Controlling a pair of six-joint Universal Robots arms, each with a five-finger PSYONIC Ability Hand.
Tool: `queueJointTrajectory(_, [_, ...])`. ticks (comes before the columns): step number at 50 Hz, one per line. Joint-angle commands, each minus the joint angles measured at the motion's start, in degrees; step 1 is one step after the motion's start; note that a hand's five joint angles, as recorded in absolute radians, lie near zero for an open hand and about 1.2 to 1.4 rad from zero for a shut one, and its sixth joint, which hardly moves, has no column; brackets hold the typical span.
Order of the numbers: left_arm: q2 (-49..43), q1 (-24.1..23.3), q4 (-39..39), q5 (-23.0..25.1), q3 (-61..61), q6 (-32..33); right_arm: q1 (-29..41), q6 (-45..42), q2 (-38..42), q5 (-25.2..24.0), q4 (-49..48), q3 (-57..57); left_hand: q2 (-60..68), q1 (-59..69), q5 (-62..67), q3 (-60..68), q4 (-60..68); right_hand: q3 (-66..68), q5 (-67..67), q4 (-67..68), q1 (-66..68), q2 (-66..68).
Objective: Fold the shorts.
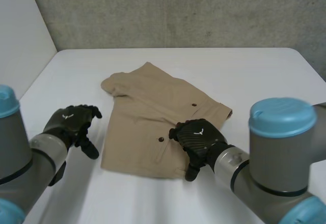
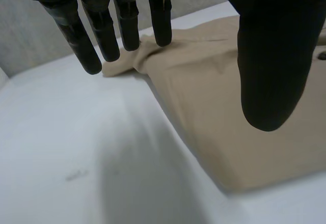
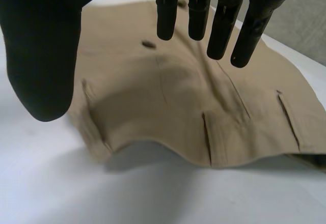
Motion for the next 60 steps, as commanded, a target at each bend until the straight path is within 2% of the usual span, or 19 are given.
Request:
queueJointTrajectory(1, [1.67, 3.90, 0.43, 3.96, -3.35, -0.04, 0.11, -0.71, 5.36, 4.32, -4.40, -0.85, 0.60, 0.76, 0.34, 0.60, 0.60, 19.91, 20.38, 19.92, 22.71, 21.26])
queueJointTrajectory(2, [1.67, 3.90, 0.43, 3.96, -3.52, -0.05, 0.11, -0.54, 5.71, 4.32, -5.27, -1.03, -0.74, -0.57, -0.99, -0.73, -0.74, 34.13, 34.60, 34.14, 36.93, 35.48])
queueJointTrajectory(5, [1.67, 3.90, 0.34, 3.87, -3.70, -0.13, 0.11, -0.71, 5.62, 4.58, -7.12, -1.55, -1.26, -1.09, -1.51, -1.25, -1.26, 60.02, 60.49, 60.04, 62.82, 61.37])
queueJointTrajectory(9, [1.67, 3.72, 0.69, 3.87, -4.58, -0.13, -0.42, -0.71, 4.22, 4.67, -7.48, -3.22, -2.26, -2.10, -2.52, -2.26, -2.26, 60.12, 60.59, 60.13, 62.92, 61.47])
queueJointTrajectory(15, [1.67, 2.76, 1.04, 3.79, -4.75, -0.13, -0.86, -0.71, -2.10, 5.20, -8.01, -5.51, -4.61, -4.45, -4.87, -4.61, -4.61, 60.12, 60.59, 60.13, 62.92, 61.47])
queueJointTrajectory(17, [1.59, 2.32, 1.48, 3.87, -4.67, -0.13, -2.69, -1.50, -3.34, 7.03, -7.83, -7.35, -4.96, -4.79, -5.21, -4.95, -4.96, 60.12, 60.59, 60.13, 62.92, 61.47])
queueJointTrajectory(26, [-5.44, -2.51, 9.48, 2.38, -2.12, -1.45, -6.49, -1.59, -3.87, 9.68, -7.39, -9.11, -3.28, -3.11, -3.53, -3.27, -3.28, 60.12, 60.59, 60.13, 62.92, 61.47])
queueJointTrajectory(34, [-14.05, -6.65, 9.57, -2.36, 4.73, -10.84, -6.75, -1.06, -3.87, 9.68, -7.48, -9.38, 0.76, 0.93, 0.51, 0.77, 0.76, 60.12, 60.59, 60.13, 62.92, 61.47])
queueJointTrajectory(36, [-17.47, -7.78, 8.96, -2.72, 8.59, -15.49, -6.49, -1.15, -3.87, 9.68, -7.48, -9.38, 0.93, 1.10, 0.68, 0.94, 0.93, 60.12, 60.59, 60.13, 62.92, 61.47])
queueJointTrajectory(40, [-22.30, -10.07, 5.28, -2.72, 13.68, -20.77, -6.31, -1.15, -3.70, 9.59, -7.57, -9.47, 1.27, 1.43, 1.02, 1.27, 1.27, 60.12, 60.59, 60.13, 62.92, 61.47])
queueJointTrajectory(46, [-26.89, -11.39, -2.11, -3.07, 20.73, -26.23, -6.13, -1.15, -3.34, 9.68, -7.57, -10.08, -0.24, -0.08, -0.50, -0.24, -0.24, 60.12, 60.59, 60.13, 62.92, 61.47])
queueJointTrajectory(51, [-31.46, -11.66, -3.35, -4.38, 25.47, -27.82, -6.57, -1.15, -3.34, 9.59, -7.57, -10.17, 1.43, 1.59, 1.17, 1.43, 1.43, 60.12, 60.59, 60.13, 62.92, 61.47])
queueJointTrajectory(53, [-32.95, -12.01, -3.09, -7.45, 27.67, -27.99, -6.75, -1.15, -3.34, 9.59, -7.57, -10.26, 22.85, 23.02, 22.60, 22.85, 22.85, 60.12, 60.59, 60.13, 62.92, 61.47])
queueJointTrajectory(55, [-33.39, -12.01, -2.13, -10.96, 28.90, -27.99, -6.75, -1.67, -3.34, 9.68, -7.48, -10.26, 50.42, 50.59, 50.17, 50.43, 50.42, 60.12, 60.59, 60.13, 62.92, 61.47])
queueJointTrajectory(56, [-32.96, -12.01, -0.64, -14.98, 29.95, -27.39, -6.75, -1.85, -3.34, 9.68, -7.39, -10.26, 58.86, 59.02, 58.60, 58.86, 58.86, 60.12, 60.59, 60.13, 62.92, 61.47])
queueJointTrajectory(58, [-32.08, -12.62, 0.68, -17.91, 30.40, -26.94, -6.84, -2.20, -3.34, 9.59, -6.96, -10.26, 58.94, 59.11, 58.69, 58.95, 58.94, 60.12, 60.59, 60.13, 62.92, 61.47])
queueJointTrajectory(60, [-28.33, -13.50, 1.30, -18.02, 30.32, -24.76, -6.84, -4.04, -3.52, 9.59, -4.68, -10.87, 58.94, 59.11, 58.69, 58.95, 58.94, 60.12, 60.59, 60.13, 62.92, 61.47])
